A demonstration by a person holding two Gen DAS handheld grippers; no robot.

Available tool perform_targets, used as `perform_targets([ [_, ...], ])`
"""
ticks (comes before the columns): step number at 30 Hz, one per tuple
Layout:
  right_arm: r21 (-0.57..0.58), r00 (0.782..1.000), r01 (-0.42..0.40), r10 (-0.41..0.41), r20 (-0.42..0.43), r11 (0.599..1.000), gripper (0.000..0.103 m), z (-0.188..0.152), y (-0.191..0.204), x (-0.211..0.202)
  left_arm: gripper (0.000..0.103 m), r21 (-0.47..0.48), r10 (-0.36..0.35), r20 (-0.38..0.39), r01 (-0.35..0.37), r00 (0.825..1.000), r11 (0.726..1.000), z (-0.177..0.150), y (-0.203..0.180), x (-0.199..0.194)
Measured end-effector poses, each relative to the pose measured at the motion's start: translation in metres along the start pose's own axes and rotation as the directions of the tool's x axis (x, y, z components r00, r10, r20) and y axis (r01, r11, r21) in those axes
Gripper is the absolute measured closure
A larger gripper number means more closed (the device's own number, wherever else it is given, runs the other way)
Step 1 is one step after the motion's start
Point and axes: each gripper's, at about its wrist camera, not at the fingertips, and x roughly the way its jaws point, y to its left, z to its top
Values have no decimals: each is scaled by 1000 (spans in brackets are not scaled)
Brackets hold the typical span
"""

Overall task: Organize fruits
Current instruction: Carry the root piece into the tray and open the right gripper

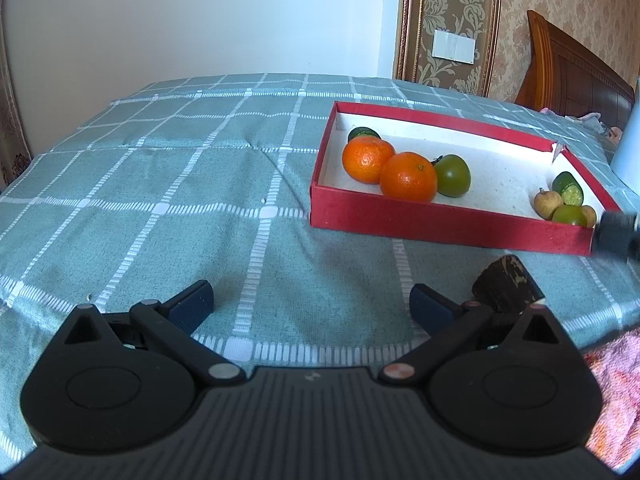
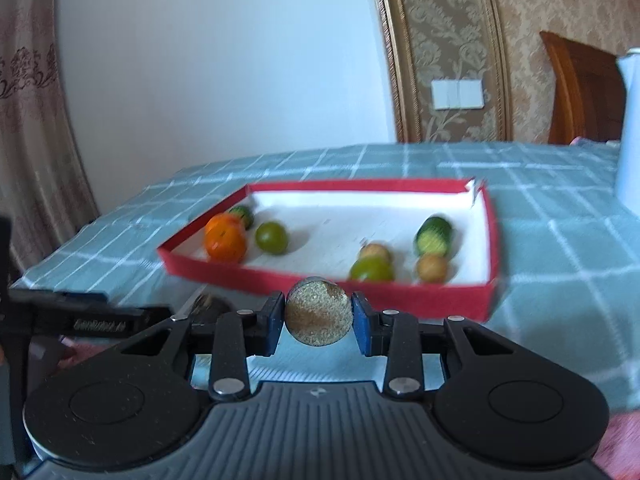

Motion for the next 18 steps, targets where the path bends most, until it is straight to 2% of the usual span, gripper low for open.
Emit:
perform_targets([
  [9, -33, 997, 81, -80, 15, 996, 69, 28, -16, 32, 0, 1, 1, 0, -1, 1000, 1000, 0, 0, 0],
  [18, -81, 993, 115, -114, 15, 990, 69, 44, -17, 62, 0, 1, 1, -1, -1, 1000, 1000, 0, 0, 0],
])
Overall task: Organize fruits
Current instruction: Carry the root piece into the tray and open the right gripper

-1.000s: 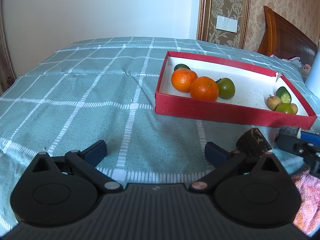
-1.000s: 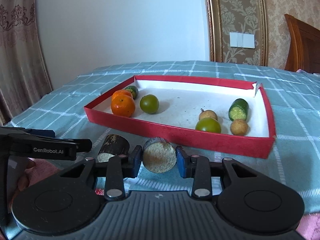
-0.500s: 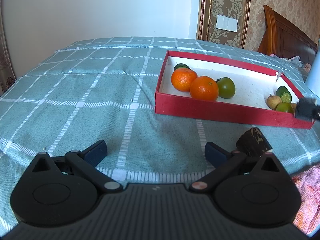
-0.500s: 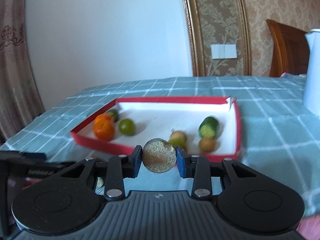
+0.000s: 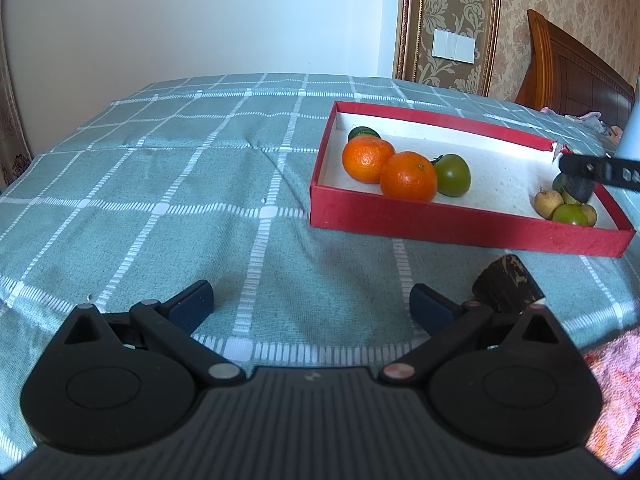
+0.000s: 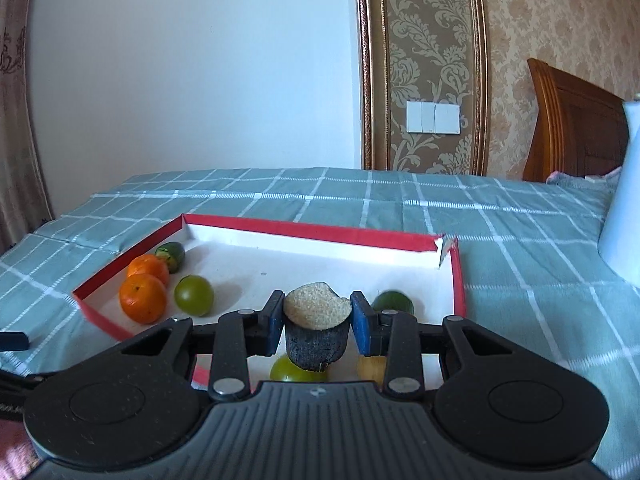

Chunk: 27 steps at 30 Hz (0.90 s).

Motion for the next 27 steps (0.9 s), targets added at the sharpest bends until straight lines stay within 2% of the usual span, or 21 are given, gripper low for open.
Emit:
perform_targets([
  [11, -30, 996, 44, -46, -76, 999, 69, 14, 1, 56, 0, 0, 0, 0, 0, 1000, 1000, 0, 0, 0],
  [21, -43, 991, 54, -59, -123, 998, 69, 12, 5, 76, 0, 3, 2, -1, -2, 1000, 1000, 0, 0, 1],
  [27, -33, 991, 52, -56, -124, 998, 69, 11, 3, 75, 0, 3, 2, -1, -2, 1000, 1000, 0, 0, 1],
])
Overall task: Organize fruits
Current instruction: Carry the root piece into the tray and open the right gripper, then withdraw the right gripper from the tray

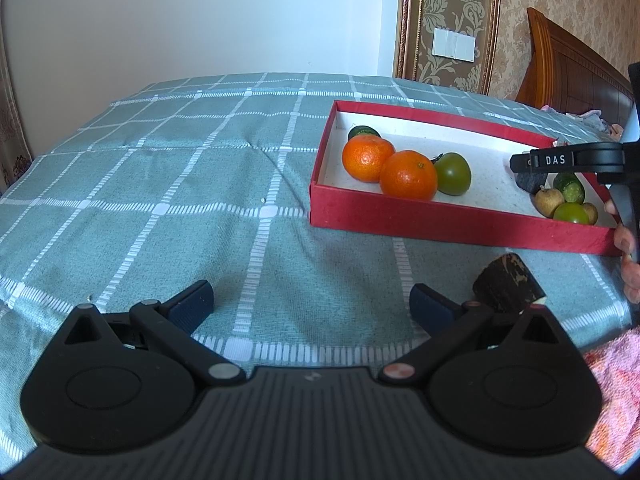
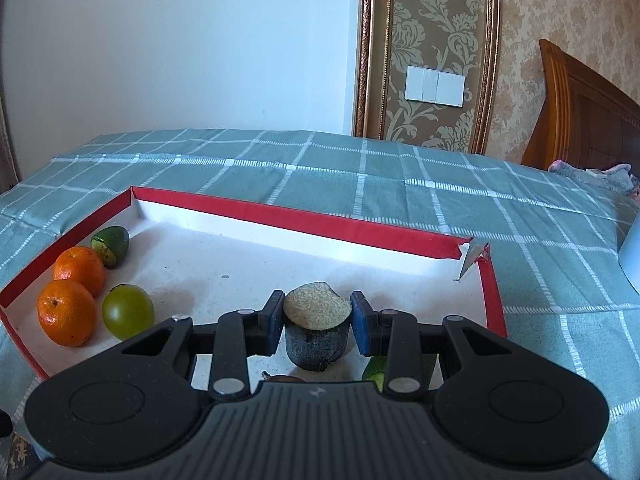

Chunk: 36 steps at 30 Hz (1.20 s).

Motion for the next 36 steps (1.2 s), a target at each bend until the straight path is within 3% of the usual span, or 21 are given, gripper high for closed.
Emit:
perform_targets([
  [11, 19, 1000, -19, 19, 2, 1000, 67, 2, -4, -3, 0, 1, 1, 0, -1, 1000, 1000, 0, 0, 0],
  [13, 11, 1000, -15, 15, 7, 1000, 60, 2, -3, -5, 0, 1, 1, 0, -1, 1000, 1000, 0, 0, 0],
  [20, 11, 1000, -7, 7, 13, 1000, 57, 0, -4, -8, 0, 0, 0, 0, 0, 1000, 1000, 0, 0, 0],
  [24, 36, 999, -7, 5, 54, 999, 37, -1, -11, -22, 0, 0, 0, 0, 0, 1000, 1000, 0, 0, 0],
  [29, 23, 997, 15, -17, 72, 1000, 36, -2, -13, -29, 0, -1, -1, 0, 1, 1000, 1000, 0, 0, 0],
  [36, 78, 992, -61, 52, 117, 995, 34, -10, -27, -63, 0, 0, 0, 0, 0, 1000, 1000, 0, 0, 0],
])
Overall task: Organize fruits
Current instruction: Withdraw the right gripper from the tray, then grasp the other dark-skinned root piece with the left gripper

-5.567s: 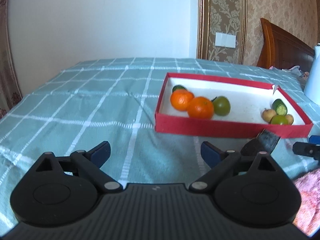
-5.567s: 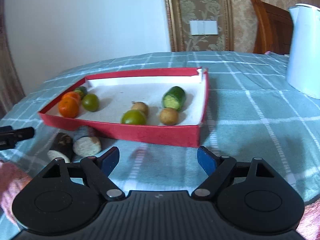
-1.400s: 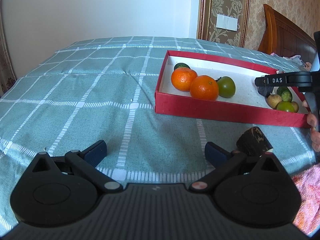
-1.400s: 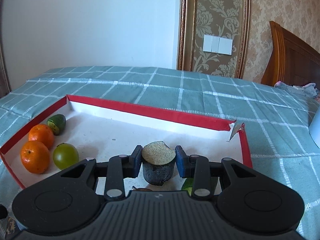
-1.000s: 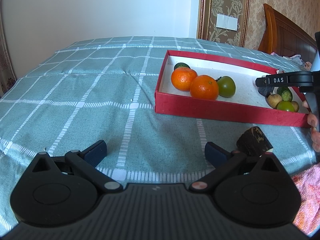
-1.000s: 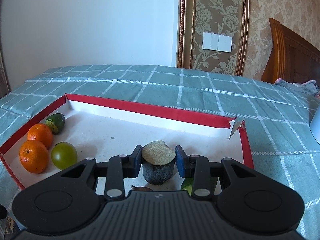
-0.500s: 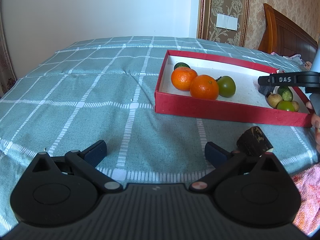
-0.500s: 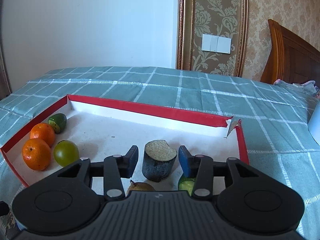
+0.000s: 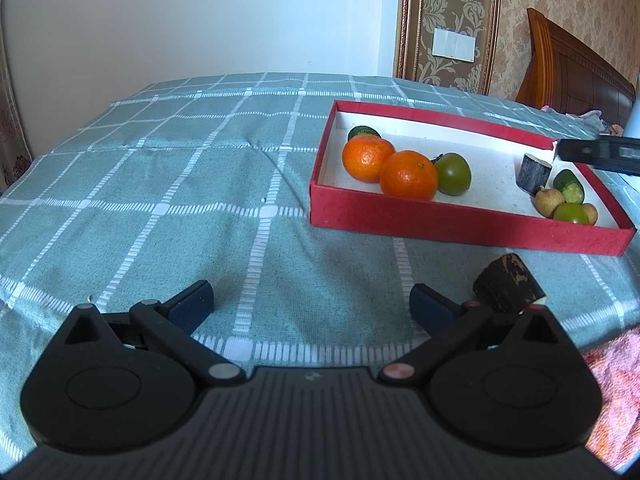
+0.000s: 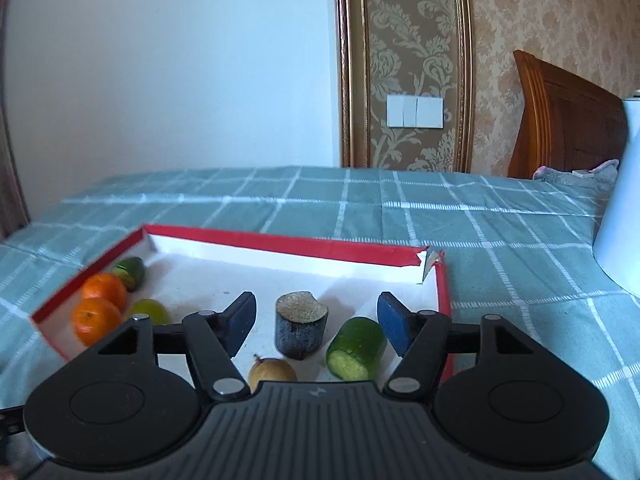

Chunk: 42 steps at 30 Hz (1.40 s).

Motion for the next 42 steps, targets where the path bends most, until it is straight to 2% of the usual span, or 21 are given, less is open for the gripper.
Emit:
perform_targets([
  [3, -5, 998, -57, 58, 38, 998, 27, -8, -5, -23, 0, 0, 0, 0, 0, 1000, 1000, 0, 0, 0],
  [5, -11, 996, -74, 75, 48, 997, 27, -16, -8, -36, 0, 1, 1, 0, -1, 1000, 1000, 0, 0, 0],
  [9, -2, 992, -123, 123, 34, 992, 27, -28, -12, -55, 0, 0, 0, 0, 0, 1000, 1000, 0, 0, 0],
  [12, -52, 987, -157, 158, 19, 986, 18, -37, -8, -67, 0, 3, 2, -1, -2, 1000, 1000, 0, 0, 0],
  [13, -80, 986, -163, 165, 10, 983, 18, -42, -5, -69, 0, 4, 4, -2, -4, 1000, 1000, 0, 0, 0],
  [18, -206, 985, -173, 166, -50, 963, 18, -57, 12, -65, 0, 9, 8, -4, -8, 1000, 1000, 0, -1, 1],
  [26, -215, 985, -168, 157, -69, 962, 17, -62, 14, -61, 0, -10, 30, 0, -30, 1000, 999, -1, -3, -4],
  [30, -264, 989, -141, 127, -69, 954, 15, -66, 21, -60, 0, -18, 2, 5, -2, 1000, 1000, -3, -13, -10],
  [37, -228, 982, -158, 129, -137, 961, 15, -66, 18, -50, 0, 59, 14, 61, -17, 998, 998, 2, -37, -16],
  [42, -168, 970, -179, 145, -194, 969, 15, -66, 10, -41, 0, 162, 4, 121, -24, 993, 986, 7, -49, -19],
])
